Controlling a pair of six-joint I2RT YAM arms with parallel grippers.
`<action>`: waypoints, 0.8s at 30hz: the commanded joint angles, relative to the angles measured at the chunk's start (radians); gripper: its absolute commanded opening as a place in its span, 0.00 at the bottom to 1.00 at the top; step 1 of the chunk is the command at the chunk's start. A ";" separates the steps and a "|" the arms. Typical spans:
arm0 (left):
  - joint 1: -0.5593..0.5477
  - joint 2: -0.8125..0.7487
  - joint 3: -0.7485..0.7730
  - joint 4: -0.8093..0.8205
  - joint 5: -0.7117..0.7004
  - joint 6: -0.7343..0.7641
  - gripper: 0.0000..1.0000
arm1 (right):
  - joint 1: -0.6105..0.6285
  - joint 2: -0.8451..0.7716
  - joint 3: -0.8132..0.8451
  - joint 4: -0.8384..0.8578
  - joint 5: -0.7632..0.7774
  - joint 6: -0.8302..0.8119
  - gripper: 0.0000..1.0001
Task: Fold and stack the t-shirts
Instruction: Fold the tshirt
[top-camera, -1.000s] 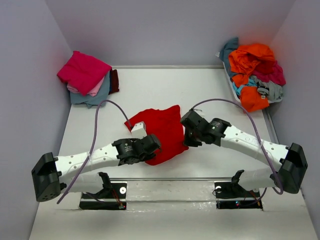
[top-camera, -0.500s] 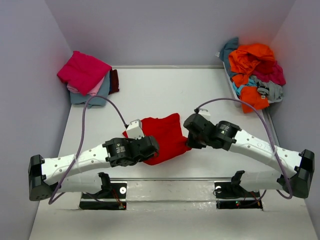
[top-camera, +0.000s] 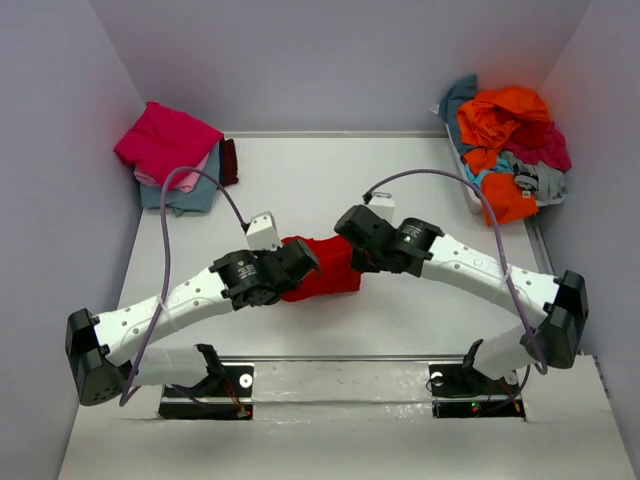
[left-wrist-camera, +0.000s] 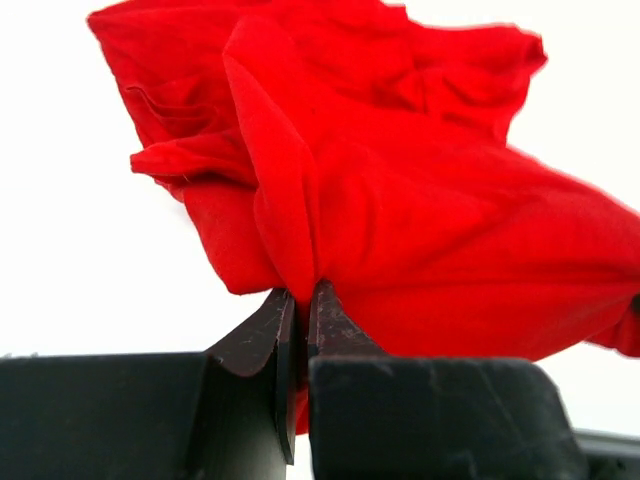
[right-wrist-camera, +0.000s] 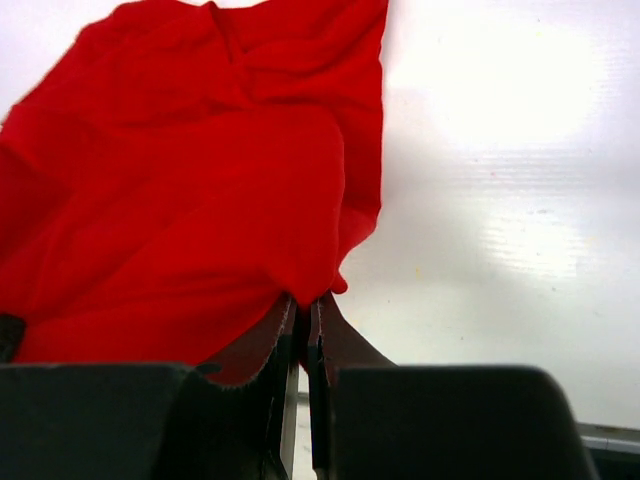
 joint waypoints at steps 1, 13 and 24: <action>0.109 -0.001 0.033 0.043 -0.054 0.129 0.06 | -0.036 0.074 0.064 0.057 0.038 -0.049 0.07; 0.305 0.098 -0.037 0.234 0.018 0.308 0.06 | -0.136 0.243 0.115 0.166 -0.002 -0.108 0.07; 0.410 0.249 0.049 0.297 0.030 0.377 0.06 | -0.190 0.392 0.280 0.180 -0.011 -0.180 0.07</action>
